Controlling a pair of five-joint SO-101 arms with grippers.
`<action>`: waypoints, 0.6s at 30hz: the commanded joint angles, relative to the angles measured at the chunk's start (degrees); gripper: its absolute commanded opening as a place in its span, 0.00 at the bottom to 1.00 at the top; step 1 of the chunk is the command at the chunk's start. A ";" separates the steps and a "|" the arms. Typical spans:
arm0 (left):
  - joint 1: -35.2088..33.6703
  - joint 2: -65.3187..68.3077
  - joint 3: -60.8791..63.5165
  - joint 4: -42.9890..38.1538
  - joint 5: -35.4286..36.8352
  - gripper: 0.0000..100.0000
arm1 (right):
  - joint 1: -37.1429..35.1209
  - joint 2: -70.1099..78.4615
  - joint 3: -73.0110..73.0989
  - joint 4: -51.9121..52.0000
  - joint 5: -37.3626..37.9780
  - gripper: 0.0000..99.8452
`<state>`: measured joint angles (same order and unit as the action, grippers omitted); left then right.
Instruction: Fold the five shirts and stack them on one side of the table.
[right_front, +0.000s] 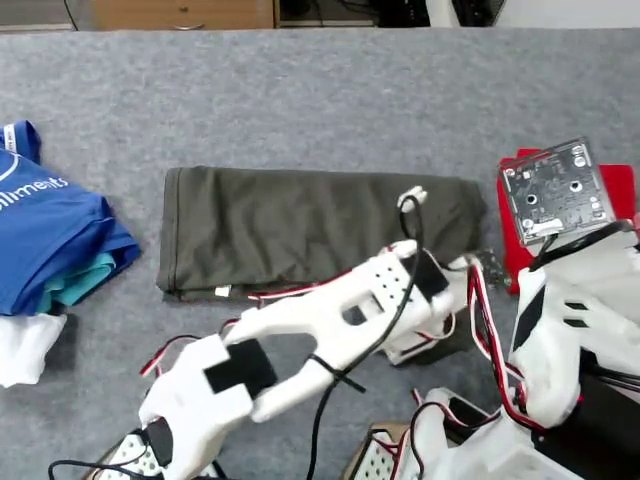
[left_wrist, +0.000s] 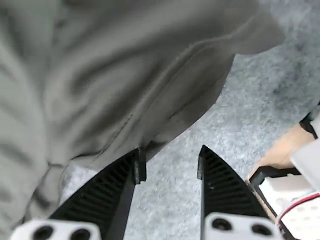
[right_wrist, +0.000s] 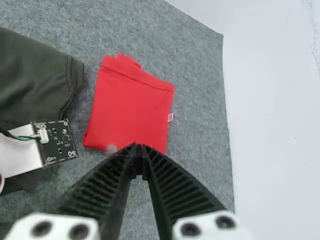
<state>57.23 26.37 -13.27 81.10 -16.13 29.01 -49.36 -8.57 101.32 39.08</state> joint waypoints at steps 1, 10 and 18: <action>1.14 0.92 -4.48 0.26 0.35 0.18 | 0.57 -0.04 -1.63 0.70 -0.62 0.00; -2.46 3.56 -17.14 0.70 0.44 0.18 | 0.57 -0.04 -1.27 0.70 -0.18 0.00; -3.08 8.04 -19.34 2.64 0.09 0.18 | 0.57 -0.40 1.54 -0.88 -0.09 0.00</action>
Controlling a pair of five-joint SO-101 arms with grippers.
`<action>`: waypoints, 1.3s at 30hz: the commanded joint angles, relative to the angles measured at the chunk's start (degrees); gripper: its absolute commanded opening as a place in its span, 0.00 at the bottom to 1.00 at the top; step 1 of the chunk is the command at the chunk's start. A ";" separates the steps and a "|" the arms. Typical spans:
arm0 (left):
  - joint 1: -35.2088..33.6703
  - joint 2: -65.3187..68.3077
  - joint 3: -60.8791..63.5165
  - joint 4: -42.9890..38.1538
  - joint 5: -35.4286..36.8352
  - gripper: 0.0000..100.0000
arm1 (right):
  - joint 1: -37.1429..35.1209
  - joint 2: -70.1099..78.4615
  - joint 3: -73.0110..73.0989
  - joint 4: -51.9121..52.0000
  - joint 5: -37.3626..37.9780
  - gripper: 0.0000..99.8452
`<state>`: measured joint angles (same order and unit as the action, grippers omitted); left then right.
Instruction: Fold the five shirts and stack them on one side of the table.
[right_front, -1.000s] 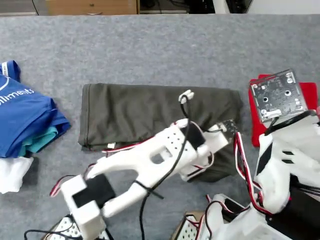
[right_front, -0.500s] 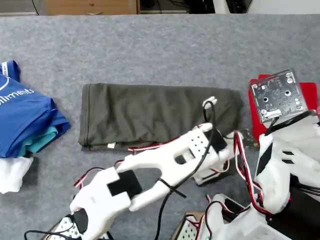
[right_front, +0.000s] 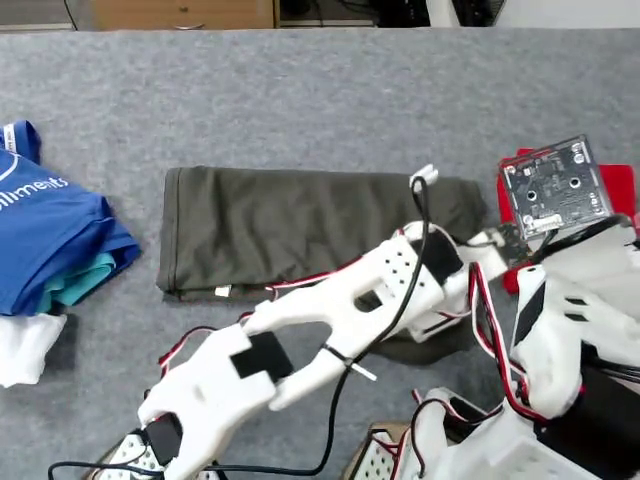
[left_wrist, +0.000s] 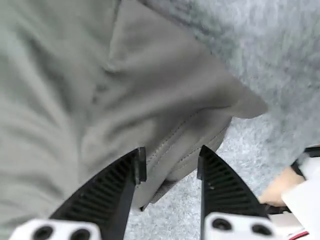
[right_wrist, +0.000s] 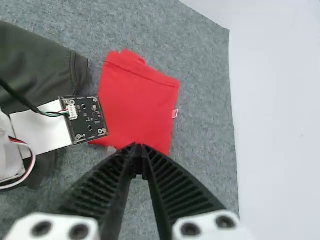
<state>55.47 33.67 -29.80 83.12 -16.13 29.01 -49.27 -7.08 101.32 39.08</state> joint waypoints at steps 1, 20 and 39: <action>-1.67 1.45 -2.81 0.62 0.09 0.18 | 0.57 -0.48 0.04 -0.88 -0.09 0.00; -4.13 5.41 -3.08 0.79 -2.90 0.03 | 0.57 -0.22 0.22 -0.88 -0.09 0.00; -4.31 6.02 -12.84 16.35 -3.52 0.18 | 0.57 -0.13 0.22 -0.88 -0.26 0.00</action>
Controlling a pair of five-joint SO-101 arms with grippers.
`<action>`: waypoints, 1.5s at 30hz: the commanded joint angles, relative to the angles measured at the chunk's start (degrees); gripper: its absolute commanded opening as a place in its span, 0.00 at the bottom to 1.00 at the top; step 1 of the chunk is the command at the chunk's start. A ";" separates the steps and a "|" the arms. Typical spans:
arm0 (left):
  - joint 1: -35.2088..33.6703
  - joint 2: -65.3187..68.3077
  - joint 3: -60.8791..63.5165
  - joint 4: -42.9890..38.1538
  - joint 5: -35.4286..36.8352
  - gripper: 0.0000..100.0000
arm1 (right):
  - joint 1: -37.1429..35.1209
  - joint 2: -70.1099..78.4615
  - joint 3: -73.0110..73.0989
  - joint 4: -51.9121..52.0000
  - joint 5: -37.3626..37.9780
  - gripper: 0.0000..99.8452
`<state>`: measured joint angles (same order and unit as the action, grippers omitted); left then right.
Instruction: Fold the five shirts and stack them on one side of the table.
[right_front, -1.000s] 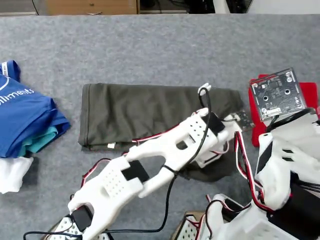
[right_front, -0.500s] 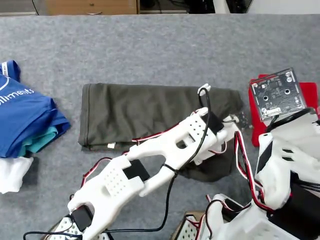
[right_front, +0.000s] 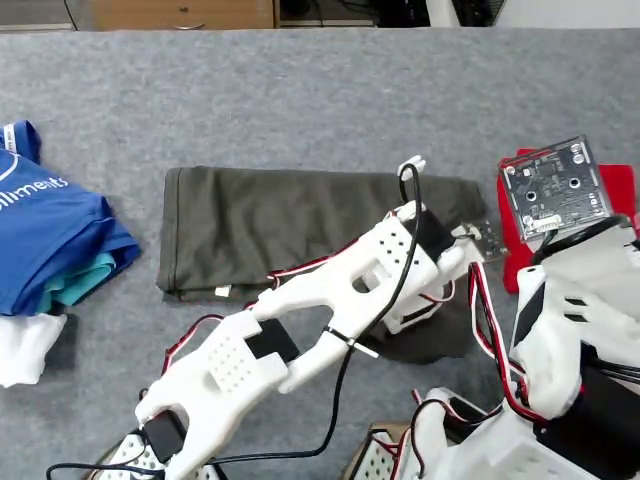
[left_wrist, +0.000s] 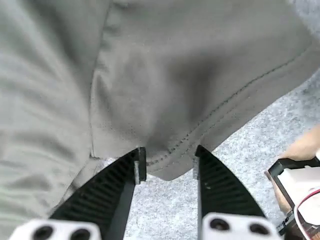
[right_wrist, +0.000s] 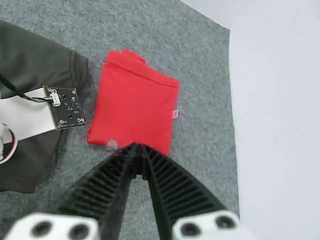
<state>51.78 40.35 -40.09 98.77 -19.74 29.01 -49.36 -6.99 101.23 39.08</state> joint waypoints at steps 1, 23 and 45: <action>-0.62 -0.40 -2.55 0.62 0.09 0.18 | 0.57 -0.04 0.13 -0.79 -0.26 0.00; -0.53 9.36 -12.22 -1.32 -0.26 0.02 | 0.48 0.04 0.22 -0.79 -0.09 0.00; -10.81 8.75 -19.43 -5.98 -0.18 0.02 | 0.48 -0.04 3.91 -2.81 -0.09 0.00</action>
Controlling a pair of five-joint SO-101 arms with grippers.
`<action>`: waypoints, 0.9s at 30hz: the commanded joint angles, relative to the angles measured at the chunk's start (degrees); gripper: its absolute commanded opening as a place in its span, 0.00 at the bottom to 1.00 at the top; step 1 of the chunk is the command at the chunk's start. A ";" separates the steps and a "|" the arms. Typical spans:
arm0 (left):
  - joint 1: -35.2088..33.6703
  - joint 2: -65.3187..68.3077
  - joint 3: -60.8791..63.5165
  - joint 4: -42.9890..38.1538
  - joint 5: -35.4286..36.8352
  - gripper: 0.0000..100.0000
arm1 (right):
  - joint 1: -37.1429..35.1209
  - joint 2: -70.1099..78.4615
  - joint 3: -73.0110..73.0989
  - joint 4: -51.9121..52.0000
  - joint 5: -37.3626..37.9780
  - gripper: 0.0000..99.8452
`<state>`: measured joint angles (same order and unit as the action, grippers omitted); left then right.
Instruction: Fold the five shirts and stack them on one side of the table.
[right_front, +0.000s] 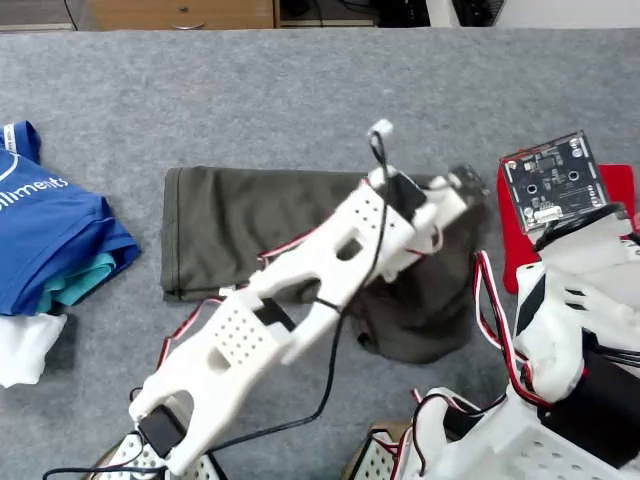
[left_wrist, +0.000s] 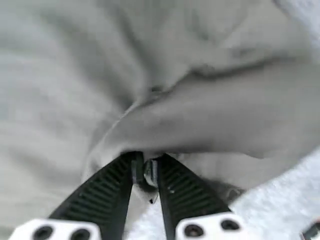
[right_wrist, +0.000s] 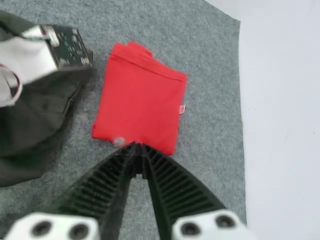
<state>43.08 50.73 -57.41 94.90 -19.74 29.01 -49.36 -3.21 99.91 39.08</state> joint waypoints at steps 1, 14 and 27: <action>-2.55 -1.45 -2.11 -2.64 -0.26 0.02 | 0.48 -0.04 0.13 -1.49 -0.09 0.00; -3.96 5.32 -3.16 -3.60 5.01 0.18 | 0.48 0.04 0.22 -1.49 -0.09 0.00; -6.68 4.97 -8.88 -3.87 5.54 0.19 | 0.48 0.04 0.22 -1.41 -0.09 0.00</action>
<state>38.07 57.23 -63.47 91.65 -14.99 29.01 -49.36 -3.21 99.91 39.08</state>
